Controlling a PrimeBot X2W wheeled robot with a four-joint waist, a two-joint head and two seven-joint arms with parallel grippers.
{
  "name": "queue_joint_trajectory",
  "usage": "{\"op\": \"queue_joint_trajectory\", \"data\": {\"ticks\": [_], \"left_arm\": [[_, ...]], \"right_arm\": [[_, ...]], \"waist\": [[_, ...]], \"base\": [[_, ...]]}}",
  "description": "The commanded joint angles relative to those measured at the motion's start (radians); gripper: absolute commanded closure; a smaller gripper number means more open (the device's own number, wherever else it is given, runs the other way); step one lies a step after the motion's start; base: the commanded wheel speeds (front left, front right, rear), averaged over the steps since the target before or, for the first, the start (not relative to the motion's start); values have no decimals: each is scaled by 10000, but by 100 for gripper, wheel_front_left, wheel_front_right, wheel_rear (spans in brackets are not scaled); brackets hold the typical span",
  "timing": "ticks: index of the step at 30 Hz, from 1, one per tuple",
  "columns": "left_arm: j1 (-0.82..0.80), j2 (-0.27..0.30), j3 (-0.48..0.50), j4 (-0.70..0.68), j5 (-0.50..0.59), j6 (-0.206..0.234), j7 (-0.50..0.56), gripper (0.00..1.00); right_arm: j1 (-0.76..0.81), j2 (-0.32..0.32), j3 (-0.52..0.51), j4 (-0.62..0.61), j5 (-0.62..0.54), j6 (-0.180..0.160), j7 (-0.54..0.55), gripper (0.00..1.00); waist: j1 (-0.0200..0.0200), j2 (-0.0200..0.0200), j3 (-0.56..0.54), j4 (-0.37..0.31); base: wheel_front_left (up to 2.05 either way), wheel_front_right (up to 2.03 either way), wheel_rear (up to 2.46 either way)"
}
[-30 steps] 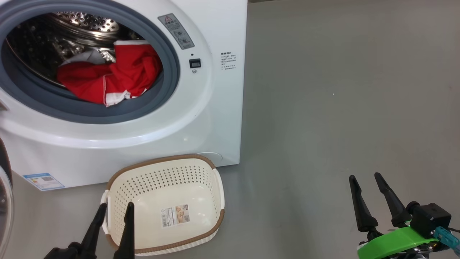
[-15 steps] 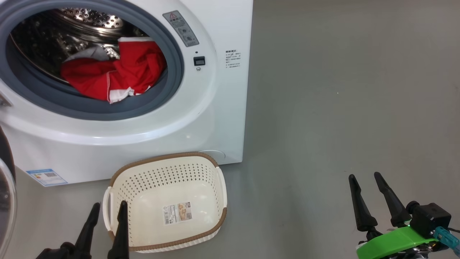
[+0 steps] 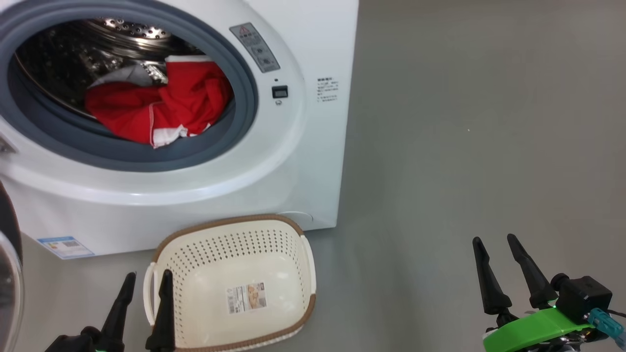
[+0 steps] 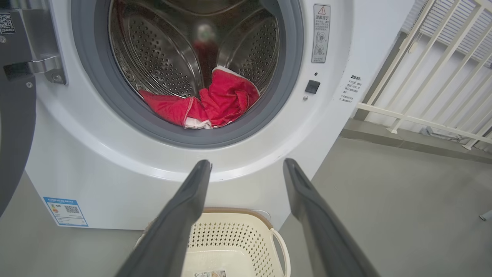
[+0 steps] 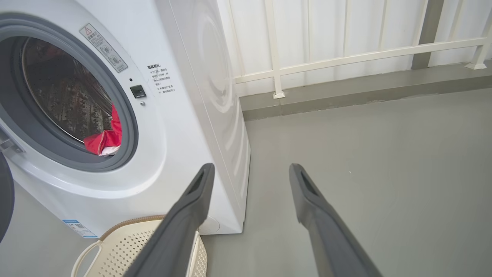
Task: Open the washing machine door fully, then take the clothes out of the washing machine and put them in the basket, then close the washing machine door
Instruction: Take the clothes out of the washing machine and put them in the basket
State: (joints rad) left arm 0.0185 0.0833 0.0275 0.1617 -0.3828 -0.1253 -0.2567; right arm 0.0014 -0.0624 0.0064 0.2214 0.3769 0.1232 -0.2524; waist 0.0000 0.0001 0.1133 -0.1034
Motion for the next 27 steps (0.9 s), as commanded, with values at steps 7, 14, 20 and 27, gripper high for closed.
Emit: {"op": "queue_joint_trajectory", "data": {"ticks": [7,14,20,27], "left_arm": [[-417,232,276,-217,288,-54,-51,0],[-436,192,142,-192,330,-54,-51,0],[-448,189,142,-145,340,-54,-51,0],[-678,213,27,118,423,-54,-51,0]], "right_arm": [[-318,-39,200,-290,13,75,-93,0],[-368,-28,210,-284,16,75,-93,0],[-382,-23,226,-248,13,75,-93,0],[-457,-5,327,-249,26,75,-93,0]], "waist": [[0,-1,77,114],[0,-1,138,177],[0,-1,152,179],[0,-1,299,80]], "base": [[163,-179,16],[85,-85,0],[8,-8,0],[0,0,0]]}}
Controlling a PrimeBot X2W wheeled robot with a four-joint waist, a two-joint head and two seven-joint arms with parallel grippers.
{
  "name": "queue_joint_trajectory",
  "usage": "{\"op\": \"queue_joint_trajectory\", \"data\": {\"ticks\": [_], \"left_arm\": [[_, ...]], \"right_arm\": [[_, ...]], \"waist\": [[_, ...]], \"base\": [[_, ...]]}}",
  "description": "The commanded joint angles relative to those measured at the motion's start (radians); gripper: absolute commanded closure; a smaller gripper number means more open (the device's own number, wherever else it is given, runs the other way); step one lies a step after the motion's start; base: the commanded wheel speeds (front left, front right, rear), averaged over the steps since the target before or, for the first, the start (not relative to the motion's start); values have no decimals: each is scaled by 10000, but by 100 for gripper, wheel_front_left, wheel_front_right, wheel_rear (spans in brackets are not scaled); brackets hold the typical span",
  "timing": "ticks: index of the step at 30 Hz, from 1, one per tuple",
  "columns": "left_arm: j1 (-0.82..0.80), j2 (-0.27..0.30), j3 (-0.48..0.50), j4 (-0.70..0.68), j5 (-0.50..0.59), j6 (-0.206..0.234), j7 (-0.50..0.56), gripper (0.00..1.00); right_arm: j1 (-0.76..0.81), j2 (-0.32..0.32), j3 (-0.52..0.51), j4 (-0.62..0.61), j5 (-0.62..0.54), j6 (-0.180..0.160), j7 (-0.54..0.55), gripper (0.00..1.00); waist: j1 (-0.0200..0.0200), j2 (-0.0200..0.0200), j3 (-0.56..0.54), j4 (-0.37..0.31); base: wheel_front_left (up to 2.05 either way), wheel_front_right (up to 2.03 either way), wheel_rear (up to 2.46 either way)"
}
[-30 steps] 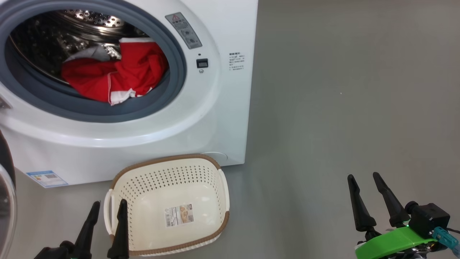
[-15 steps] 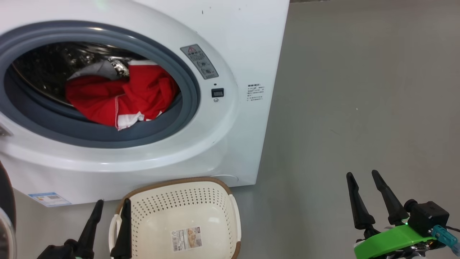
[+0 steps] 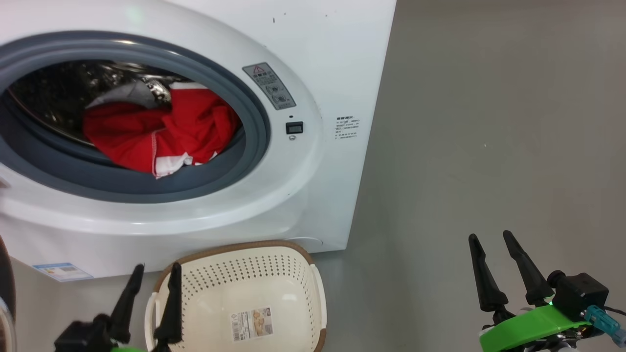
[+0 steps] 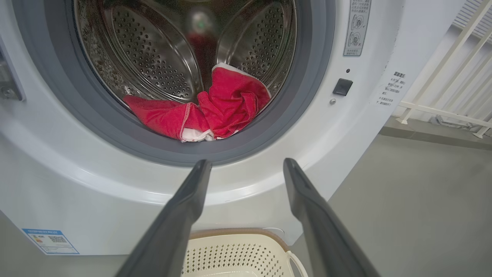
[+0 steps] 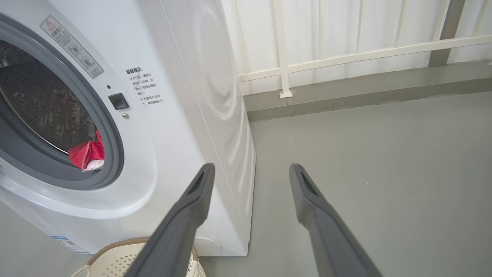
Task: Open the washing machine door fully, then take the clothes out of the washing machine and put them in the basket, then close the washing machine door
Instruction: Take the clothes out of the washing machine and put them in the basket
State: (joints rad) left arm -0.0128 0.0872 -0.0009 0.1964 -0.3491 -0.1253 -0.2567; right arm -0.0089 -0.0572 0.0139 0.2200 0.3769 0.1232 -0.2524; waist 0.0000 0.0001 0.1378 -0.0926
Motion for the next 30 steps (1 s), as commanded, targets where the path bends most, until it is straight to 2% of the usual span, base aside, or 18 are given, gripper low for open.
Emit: {"op": "queue_joint_trajectory", "data": {"ticks": [1,7,15,21,30], "left_arm": [[-504,179,359,-82,144,-54,-51,0],[-2253,276,210,1113,568,-54,-51,0],[-5168,512,28,3485,964,-54,-51,0],[-7248,948,111,5669,1059,-54,-51,0],[-9427,1598,320,7789,1260,-20,-51,0]], "right_arm": [[-389,-51,269,-244,29,75,-93,0],[-701,-16,436,-277,53,75,-93,0],[-1163,38,741,-271,117,75,-93,0],[-1514,64,911,-295,282,75,-93,0],[-2008,68,981,-418,558,75,-94,0]], "waist": [[0,-1,119,-46],[0,-1,723,-232],[0,-1,1673,-806],[0,-1,2461,-1346],[0,-1,3378,-1759]], "base": [[0,0,0],[0,0,0],[0,0,0],[0,0,0],[0,0,0]]}}
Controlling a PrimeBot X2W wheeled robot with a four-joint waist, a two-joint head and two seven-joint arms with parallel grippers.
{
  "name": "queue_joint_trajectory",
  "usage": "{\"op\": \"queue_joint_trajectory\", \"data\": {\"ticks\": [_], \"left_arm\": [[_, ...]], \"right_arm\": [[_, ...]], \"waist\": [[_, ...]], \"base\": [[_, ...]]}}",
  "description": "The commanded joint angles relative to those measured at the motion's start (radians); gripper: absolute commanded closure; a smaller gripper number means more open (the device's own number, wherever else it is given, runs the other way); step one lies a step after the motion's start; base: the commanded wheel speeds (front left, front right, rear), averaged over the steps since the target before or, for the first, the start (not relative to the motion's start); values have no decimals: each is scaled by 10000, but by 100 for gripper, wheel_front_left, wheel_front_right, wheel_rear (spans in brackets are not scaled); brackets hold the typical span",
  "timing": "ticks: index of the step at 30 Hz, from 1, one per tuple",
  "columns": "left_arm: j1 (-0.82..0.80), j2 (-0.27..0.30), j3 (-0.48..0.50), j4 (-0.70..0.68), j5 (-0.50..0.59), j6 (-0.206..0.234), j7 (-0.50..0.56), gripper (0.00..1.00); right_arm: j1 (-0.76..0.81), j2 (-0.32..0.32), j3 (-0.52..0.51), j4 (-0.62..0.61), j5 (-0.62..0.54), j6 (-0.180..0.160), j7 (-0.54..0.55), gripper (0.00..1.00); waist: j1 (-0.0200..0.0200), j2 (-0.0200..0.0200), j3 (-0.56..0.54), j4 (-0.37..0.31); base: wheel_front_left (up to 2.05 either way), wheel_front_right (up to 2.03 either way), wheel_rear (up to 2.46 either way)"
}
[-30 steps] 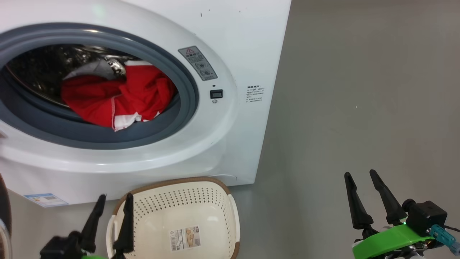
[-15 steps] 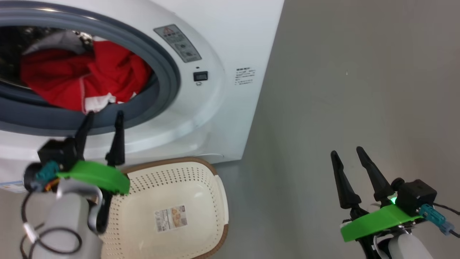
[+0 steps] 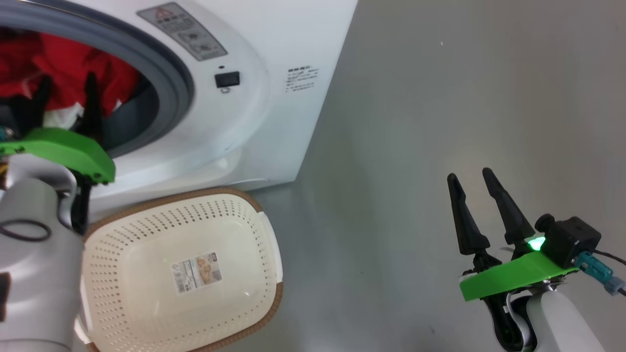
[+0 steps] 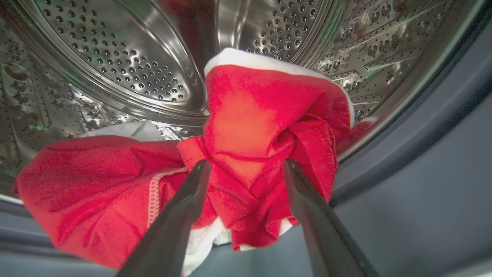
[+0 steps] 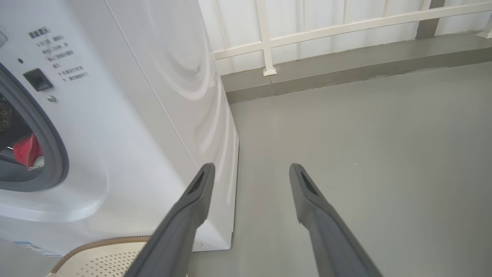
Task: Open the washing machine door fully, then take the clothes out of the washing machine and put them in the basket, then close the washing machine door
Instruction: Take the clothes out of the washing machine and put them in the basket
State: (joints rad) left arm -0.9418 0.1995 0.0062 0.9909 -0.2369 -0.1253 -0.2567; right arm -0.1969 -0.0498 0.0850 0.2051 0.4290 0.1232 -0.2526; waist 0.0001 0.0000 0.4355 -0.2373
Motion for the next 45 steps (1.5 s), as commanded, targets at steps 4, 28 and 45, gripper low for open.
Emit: {"op": "queue_joint_trajectory", "data": {"ticks": [4,28,45], "left_arm": [[-850,726,348,654,141,82,-51,0],[-2004,1005,-221,2482,415,69,-51,100],[1294,210,1233,-2658,367,145,-51,100]], "right_arm": [[-309,-6,304,-320,88,75,-92,0],[-665,-5,451,-413,217,75,-92,0],[-417,-5,240,-249,13,75,-92,0]], "waist": [[-1,0,719,-438],[-1,0,1115,-438],[-1,0,110,226]], "base": [[0,0,0],[0,0,0],[0,0,0]]}}
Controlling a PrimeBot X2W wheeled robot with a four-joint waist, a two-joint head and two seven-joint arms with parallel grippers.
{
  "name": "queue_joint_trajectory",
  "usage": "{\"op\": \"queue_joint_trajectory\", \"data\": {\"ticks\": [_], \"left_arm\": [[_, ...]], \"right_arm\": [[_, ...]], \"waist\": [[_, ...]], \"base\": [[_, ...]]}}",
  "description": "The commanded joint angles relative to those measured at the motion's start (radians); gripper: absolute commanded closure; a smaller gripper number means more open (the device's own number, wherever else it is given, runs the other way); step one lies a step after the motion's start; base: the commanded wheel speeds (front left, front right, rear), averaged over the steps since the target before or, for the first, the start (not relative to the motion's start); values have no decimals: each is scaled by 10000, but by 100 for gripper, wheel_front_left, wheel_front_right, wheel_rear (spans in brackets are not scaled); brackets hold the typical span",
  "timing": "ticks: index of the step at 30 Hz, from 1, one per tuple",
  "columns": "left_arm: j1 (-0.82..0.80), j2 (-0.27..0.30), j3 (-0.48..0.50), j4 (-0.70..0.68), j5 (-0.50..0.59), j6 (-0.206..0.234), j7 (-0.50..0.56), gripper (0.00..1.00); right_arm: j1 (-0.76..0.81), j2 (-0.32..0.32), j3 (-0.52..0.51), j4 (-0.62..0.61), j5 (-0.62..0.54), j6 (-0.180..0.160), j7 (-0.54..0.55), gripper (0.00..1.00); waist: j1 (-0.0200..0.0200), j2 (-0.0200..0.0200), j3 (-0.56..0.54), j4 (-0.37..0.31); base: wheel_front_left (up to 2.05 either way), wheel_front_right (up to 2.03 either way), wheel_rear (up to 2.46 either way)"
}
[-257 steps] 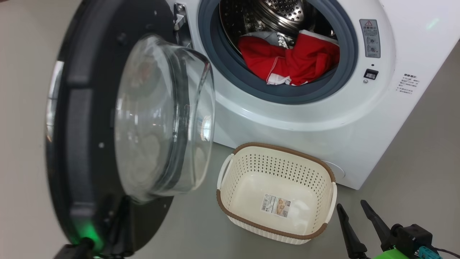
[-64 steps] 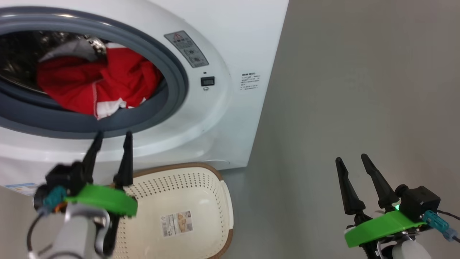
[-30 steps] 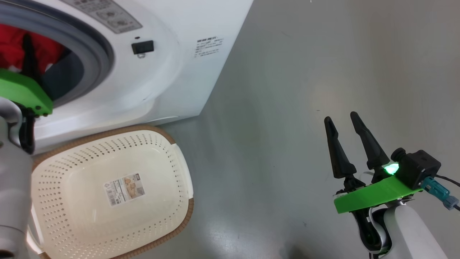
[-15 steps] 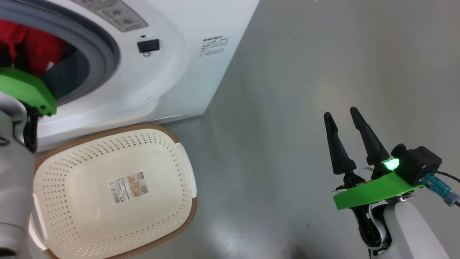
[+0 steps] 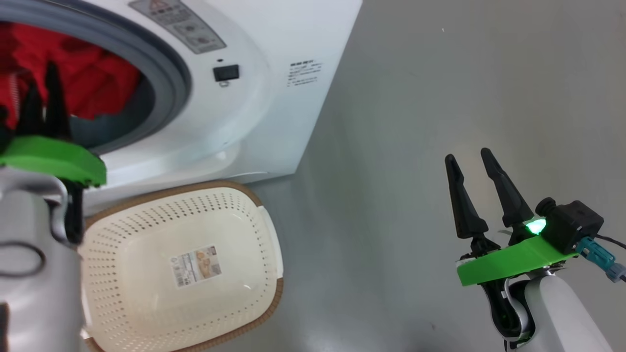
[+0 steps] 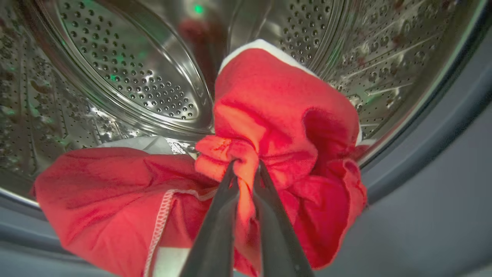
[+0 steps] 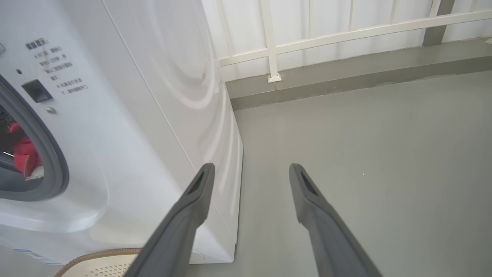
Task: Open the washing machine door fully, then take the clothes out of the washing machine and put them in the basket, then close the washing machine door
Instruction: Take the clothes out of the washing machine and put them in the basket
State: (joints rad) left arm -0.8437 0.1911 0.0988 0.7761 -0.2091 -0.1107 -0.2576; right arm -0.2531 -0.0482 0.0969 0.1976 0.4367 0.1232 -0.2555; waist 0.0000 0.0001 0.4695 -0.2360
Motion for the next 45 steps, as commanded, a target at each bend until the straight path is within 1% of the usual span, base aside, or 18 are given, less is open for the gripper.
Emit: {"op": "queue_joint_trajectory", "data": {"ticks": [1,7,8,15,24,29,32,36,45], "left_arm": [[588,176,460,-904,124,-17,-42,100],[2165,-581,1072,-2890,458,-136,-42,100],[2165,-581,1072,-2890,458,-136,-42,100],[3944,-1152,1273,-5139,762,-191,-42,100],[5630,-1396,1513,-7508,652,-197,-42,100],[5944,-1405,1330,-8577,504,-169,-42,100],[5993,-1406,1098,-9275,538,-51,-42,100],[6051,-1407,838,-9488,540,64,-42,100],[6264,-1408,455,-8341,384,113,-42,100]], "right_arm": [[179,-20,110,-160,-82,75,-63,0],[394,-20,46,-98,-149,75,-63,0],[394,-20,46,-98,-149,75,-63,0],[666,-20,70,-28,-190,75,-63,0],[989,-20,-12,-30,-236,75,-63,0],[1076,-20,-77,-42,-233,75,-63,0],[1063,-20,-122,-60,-230,75,-63,0],[1038,-20,-145,-79,-226,75,-63,0],[929,-20,-122,-97,-194,75,-63,0]], "waist": [[0,-1,-303,273],[0,-1,-707,639],[0,-1,-707,639],[0,-1,-1187,833],[0,-1,-1567,928],[0,-1,-1574,1006],[0,-1,-1517,1064],[0,-1,-1466,1096],[0,-1,-1314,1047]], "base": [[0,0,0],[0,0,0],[0,0,0],[0,0,0],[0,0,0],[0,0,0],[0,0,0],[0,0,0],[0,0,0]]}}
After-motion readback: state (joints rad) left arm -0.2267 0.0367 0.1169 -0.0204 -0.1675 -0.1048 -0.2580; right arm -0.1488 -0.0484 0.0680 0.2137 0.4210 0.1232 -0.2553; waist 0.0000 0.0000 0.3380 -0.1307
